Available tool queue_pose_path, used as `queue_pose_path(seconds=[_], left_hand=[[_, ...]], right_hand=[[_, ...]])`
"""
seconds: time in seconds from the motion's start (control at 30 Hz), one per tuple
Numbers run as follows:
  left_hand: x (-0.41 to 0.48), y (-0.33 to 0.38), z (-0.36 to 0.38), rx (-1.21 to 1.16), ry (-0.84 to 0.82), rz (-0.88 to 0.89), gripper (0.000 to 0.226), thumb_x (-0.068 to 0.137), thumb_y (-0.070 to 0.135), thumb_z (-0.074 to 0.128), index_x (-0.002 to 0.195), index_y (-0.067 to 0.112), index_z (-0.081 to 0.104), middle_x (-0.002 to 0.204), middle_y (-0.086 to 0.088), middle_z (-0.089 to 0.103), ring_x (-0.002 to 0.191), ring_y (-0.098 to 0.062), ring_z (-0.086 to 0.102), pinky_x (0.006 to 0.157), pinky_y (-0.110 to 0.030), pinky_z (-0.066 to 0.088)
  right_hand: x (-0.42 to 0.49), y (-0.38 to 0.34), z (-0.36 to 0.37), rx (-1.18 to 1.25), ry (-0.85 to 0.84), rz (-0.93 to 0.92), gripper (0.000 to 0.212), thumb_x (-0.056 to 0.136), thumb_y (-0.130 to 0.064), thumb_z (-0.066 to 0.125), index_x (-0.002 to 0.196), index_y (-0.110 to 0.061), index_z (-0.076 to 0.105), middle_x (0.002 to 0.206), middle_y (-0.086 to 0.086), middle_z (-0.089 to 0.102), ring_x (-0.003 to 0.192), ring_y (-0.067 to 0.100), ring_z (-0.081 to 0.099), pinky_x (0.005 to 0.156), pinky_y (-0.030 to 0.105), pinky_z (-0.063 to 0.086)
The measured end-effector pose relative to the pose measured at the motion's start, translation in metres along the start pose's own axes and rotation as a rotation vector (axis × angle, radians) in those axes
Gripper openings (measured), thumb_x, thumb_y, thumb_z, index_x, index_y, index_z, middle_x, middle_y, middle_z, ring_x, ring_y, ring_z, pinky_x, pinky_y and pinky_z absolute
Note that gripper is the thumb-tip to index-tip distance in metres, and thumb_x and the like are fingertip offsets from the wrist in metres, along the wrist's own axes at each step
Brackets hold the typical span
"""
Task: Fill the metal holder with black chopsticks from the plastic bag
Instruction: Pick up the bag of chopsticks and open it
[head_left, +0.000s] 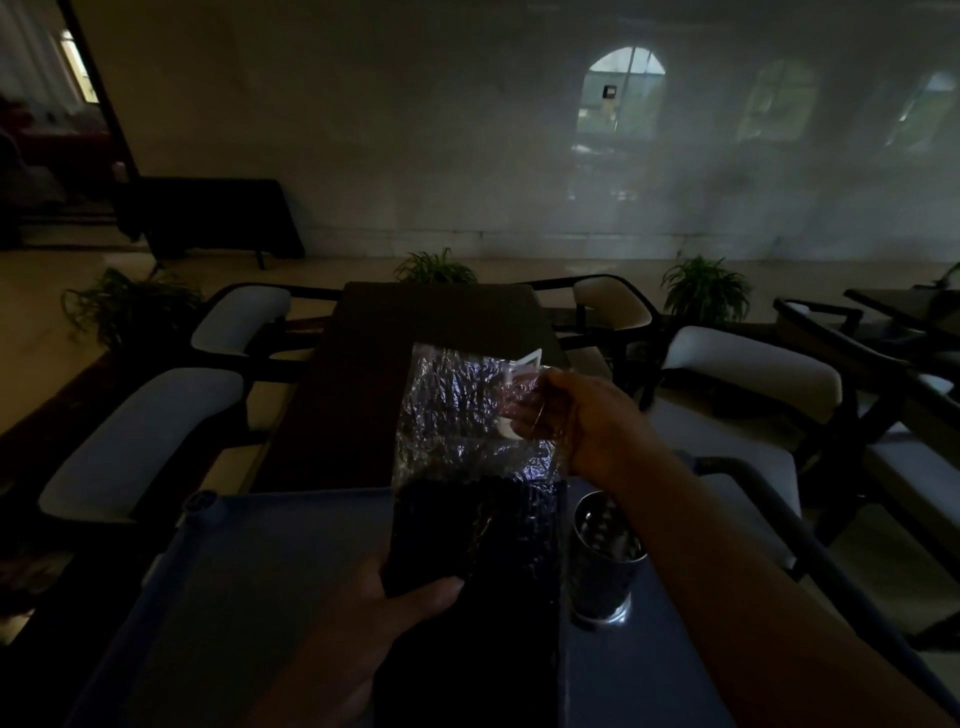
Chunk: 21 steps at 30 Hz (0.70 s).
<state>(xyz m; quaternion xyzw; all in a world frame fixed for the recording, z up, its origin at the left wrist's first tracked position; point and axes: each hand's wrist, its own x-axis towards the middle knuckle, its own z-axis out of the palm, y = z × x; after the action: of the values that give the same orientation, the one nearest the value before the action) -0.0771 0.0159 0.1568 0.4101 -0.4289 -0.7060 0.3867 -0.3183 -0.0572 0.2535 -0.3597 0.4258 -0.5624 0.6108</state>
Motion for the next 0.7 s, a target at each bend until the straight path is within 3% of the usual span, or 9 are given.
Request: queue_pose_path(seconds=[0.13,0.27,0.43,0.57,0.7], left_hand=[[0.002,-0.001,-0.003,-0.059,0.032,-0.042,0.068,0.047,0.014,0.095,0.109,0.011,0.066,0.1,-0.016,0.077,0.091,-0.034,0.073,0.071,-0.042,0.057],[0.002,0.004,-0.006,-0.09,0.052,0.005,0.061,0.052,0.016,0.087,0.11,0.012,0.068,0.102,-0.018,0.075,0.093,-0.038,0.072,0.072,-0.042,0.057],[0.004,0.004,0.0,-0.095,0.076,0.035,0.052,0.052,0.017,0.082,0.102,0.012,0.07,0.09,-0.013,0.078,0.079,-0.031,0.075,0.064,-0.039,0.06],[0.007,0.0,0.009,-0.091,0.043,0.014,0.048,0.063,0.018,0.08,0.11,0.014,0.07,0.103,-0.015,0.076,0.095,-0.035,0.072,0.088,-0.052,0.055],[0.009,-0.015,0.019,-0.071,0.046,0.009,0.053,0.069,0.024,0.084,0.118,0.019,0.066,0.111,-0.015,0.073,0.102,-0.035,0.07,0.094,-0.054,0.051]], right_hand=[[-0.002,0.008,0.001,-0.007,-0.042,0.012,0.042,0.095,-0.036,0.048,0.121,-0.004,0.059,0.113,0.017,0.072,0.103,0.029,0.071,0.075,0.039,0.058],[-0.024,0.034,-0.002,0.039,-0.109,0.127,0.06,0.081,-0.047,0.056,0.129,-0.011,0.056,0.123,0.015,0.068,0.113,0.03,0.066,0.086,0.042,0.054],[-0.064,0.078,-0.01,0.067,-0.195,0.144,0.069,0.075,-0.046,0.076,0.129,-0.006,0.059,0.131,0.022,0.061,0.123,0.037,0.058,0.102,0.051,0.047],[-0.084,0.101,-0.008,0.12,-0.16,0.145,0.042,0.061,-0.029,0.09,0.096,-0.01,0.078,0.102,0.018,0.076,0.094,0.03,0.073,0.074,0.035,0.06],[-0.093,0.111,-0.005,0.128,-0.037,0.111,0.047,0.064,-0.013,0.084,0.108,-0.002,0.069,0.109,0.025,0.072,0.099,0.037,0.071,0.078,0.039,0.06]])
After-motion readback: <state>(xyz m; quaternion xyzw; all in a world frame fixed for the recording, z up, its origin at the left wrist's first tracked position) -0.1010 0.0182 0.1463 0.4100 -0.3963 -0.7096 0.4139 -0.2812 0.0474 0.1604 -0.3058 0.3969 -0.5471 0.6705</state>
